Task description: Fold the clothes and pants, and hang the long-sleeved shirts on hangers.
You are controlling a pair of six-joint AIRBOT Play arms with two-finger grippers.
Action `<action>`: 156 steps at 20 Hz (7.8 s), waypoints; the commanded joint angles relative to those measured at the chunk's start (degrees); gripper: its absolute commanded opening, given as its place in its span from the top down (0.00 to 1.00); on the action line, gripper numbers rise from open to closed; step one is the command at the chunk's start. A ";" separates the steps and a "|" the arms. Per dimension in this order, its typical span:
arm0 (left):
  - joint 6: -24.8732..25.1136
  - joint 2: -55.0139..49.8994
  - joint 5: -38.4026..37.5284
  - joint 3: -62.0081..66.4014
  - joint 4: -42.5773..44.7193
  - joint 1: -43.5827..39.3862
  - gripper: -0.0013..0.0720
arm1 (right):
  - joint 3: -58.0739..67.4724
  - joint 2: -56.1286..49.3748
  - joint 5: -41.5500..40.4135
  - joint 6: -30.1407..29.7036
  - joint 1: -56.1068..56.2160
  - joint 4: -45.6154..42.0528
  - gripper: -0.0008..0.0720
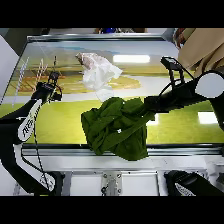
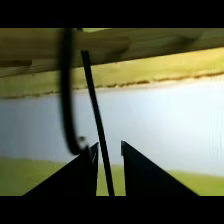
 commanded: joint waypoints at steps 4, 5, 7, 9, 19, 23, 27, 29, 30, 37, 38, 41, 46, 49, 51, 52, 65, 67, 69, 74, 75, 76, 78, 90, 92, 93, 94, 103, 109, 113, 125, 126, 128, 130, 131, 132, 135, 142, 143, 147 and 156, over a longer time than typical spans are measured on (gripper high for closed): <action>-0.48 0.15 -0.61 0.07 0.00 -0.02 0.97 | -0.02 -0.02 0.02 0.00 0.04 0.00 0.97; -0.48 0.42 -1.01 0.07 0.04 -0.02 0.97 | -0.02 -0.04 0.02 0.00 0.04 0.00 0.97; -0.48 1.99 -1.14 0.07 0.04 -0.02 0.97 | -0.02 -0.04 0.00 0.00 0.04 0.00 0.97; -0.48 4.76 -1.16 0.07 -0.02 -0.02 0.97 | -0.02 -0.04 0.02 0.00 0.04 0.00 0.97; -0.22 22.05 -8.13 0.04 -0.57 -7.87 0.97 | -0.02 -0.04 0.00 0.00 0.04 0.00 0.97; -0.20 26.36 -8.26 0.04 -0.59 -12.22 0.97 | -0.02 -0.02 0.02 0.00 0.04 0.00 0.97; 6.91 31.12 -9.27 0.07 -4.48 -16.26 0.97 | -0.02 -0.02 0.02 0.00 0.04 0.00 0.97; 21.09 34.12 -10.75 0.07 -16.94 -16.28 0.97 | -0.02 -0.02 0.02 0.00 0.04 0.00 0.97; 28.63 35.54 -12.74 0.07 -23.78 -15.61 0.97 | -0.02 -0.04 0.02 0.00 0.04 0.00 0.97; 67.58 43.08 -36.68 0.07 -69.94 1.14 0.97 | -0.02 -0.04 0.02 0.00 0.04 0.00 0.97; 70.55 43.06 -40.57 0.07 -74.97 4.57 0.97 | -0.02 -0.02 0.02 0.00 0.04 0.00 0.97; 71.58 42.93 -44.04 0.07 -76.96 11.34 0.97 | -0.02 -0.04 0.00 0.00 0.04 0.00 0.97; 86.25 42.91 -51.39 -0.46 -76.98 15.02 0.97 | -0.02 -0.04 0.00 0.00 0.04 0.00 0.97; 98.18 42.91 -55.84 -4.83 -76.96 14.97 0.97 | -0.02 -0.02 0.02 0.00 0.04 0.00 0.97; 101.48 42.88 -55.84 -9.05 -76.96 14.99 0.97 | -0.02 -0.02 0.00 0.00 0.04 0.00 0.97; 102.68 42.88 -55.84 -10.88 -77.00 14.99 0.97 | -0.02 -0.04 0.02 0.00 0.04 0.00 0.97; 104.76 42.16 -56.61 -17.73 -79.49 13.00 0.97 | 3.52 -0.94 2.10 -1.79 -2.03 3.87 0.97; 104.72 40.24 -56.87 -17.73 -79.52 10.47 0.97 | 5.60 -0.94 3.82 -1.84 -2.75 3.85 0.97; 104.76 38.29 -56.78 -17.73 -79.60 7.93 0.97 | 7.08 -0.96 4.81 -2.27 -2.97 3.15 0.97; 104.76 35.34 -55.95 -17.73 -80.02 4.81 0.97 | 8.28 -0.94 4.72 -3.80 -3.17 1.97 0.97; 104.74 34.84 -55.36 -17.73 -80.04 4.04 0.97 | 8.28 -0.96 4.72 -3.98 -3.10 2.40 0.97; 104.74 34.27 -54.58 -17.73 -80.04 3.15 0.97 | 8.28 -0.96 4.72 -4.04 -3.02 3.39 0.97; 104.74 33.18 -53.46 -17.73 -80.08 1.64 0.97 | 8.28 -0.94 4.61 -5.27 -2.91 5.90 0.97; 104.72 28.98 -50.56 -17.73 -88.48 0.85 0.97 | 8.28 -0.98 -10.71 -3.56 4.87 14.05 0.97; 104.74 28.98 -50.56 -17.73 -88.48 0.85 0.97 | 8.28 -1.01 -13.03 -3.48 5.77 14.01 0.97; 104.72 28.98 -50.56 -17.73 -88.48 0.85 0.97 | 8.28 -1.07 -13.53 -3.45 5.79 14.05 0.97; 104.74 28.98 -50.53 -17.73 -88.50 0.85 0.97 | 8.28 -1.18 -13.53 -3.10 5.79 14.01 0.97; 104.74 28.98 -50.64 -17.73 -88.48 0.85 0.97 | 8.26 -2.45 -13.79 -2.23 6.14 14.08 0.71; 104.74 28.98 -50.69 -17.73 -88.48 0.85 0.97 | 8.28 -1.88 -13.73 -2.51 5.90 13.97 0.25; 104.74 28.98 -50.69 -17.73 -88.48 0.85 0.97 | 8.28 0.42 -11.91 -2.71 2.12 13.99 0.25; 104.74 28.98 -51.80 -17.73 -88.48 0.85 0.97 | 4.94 5.22 2.58 -36.06 -20.72 20.94 0.25; 104.74 28.98 -51.80 -17.73 -88.52 0.85 0.97 | 3.37 5.20 1.81 -39.32 -24.28 25.90 0.25; 104.74 28.98 -51.80 -17.73 -88.52 0.85 0.97 | 0.55 4.87 -1.64 -41.72 -30.40 33.73 0.25; 104.74 28.98 -51.74 -17.73 -88.52 0.85 0.97 | 0.11 3.80 -3.32 -41.72 -33.05 34.73 0.25; 104.74 28.98 -51.74 -17.73 -88.52 0.85 0.97 | 0.11 3.26 -2.97 -40.81 -34.03 34.97 0.25; 104.74 28.98 -51.76 -17.73 -88.52 0.85 0.97 | 0.07 2.86 -3.45 -40.15 -34.40 35.78 0.25; 104.72 28.98 -52.04 -17.73 -88.59 0.81 0.97 | -1.95 2.08 -3.98 -59.14 -35.47 40.28 0.27; 104.06 28.98 -52.15 -17.73 -88.63 0.81 0.97 | -21.79 1.40 8.28 -94.33 -50.47 61.42 0.00; 103.91 28.98 -52.17 -17.73 -88.63 0.79 0.97 | -24.13 1.40 9.33 -98.51 -50.53 61.46 0.00; 103.65 28.98 -52.17 -17.73 -88.63 0.81 0.97 | -29.59 1.27 9.44 -105.22 -49.55 61.81 0.00; 103.65 28.98 -52.19 -17.73 -88.63 0.79 0.97 | -29.99 -4.22 5.46 -105.96 -39.21 65.92 0.00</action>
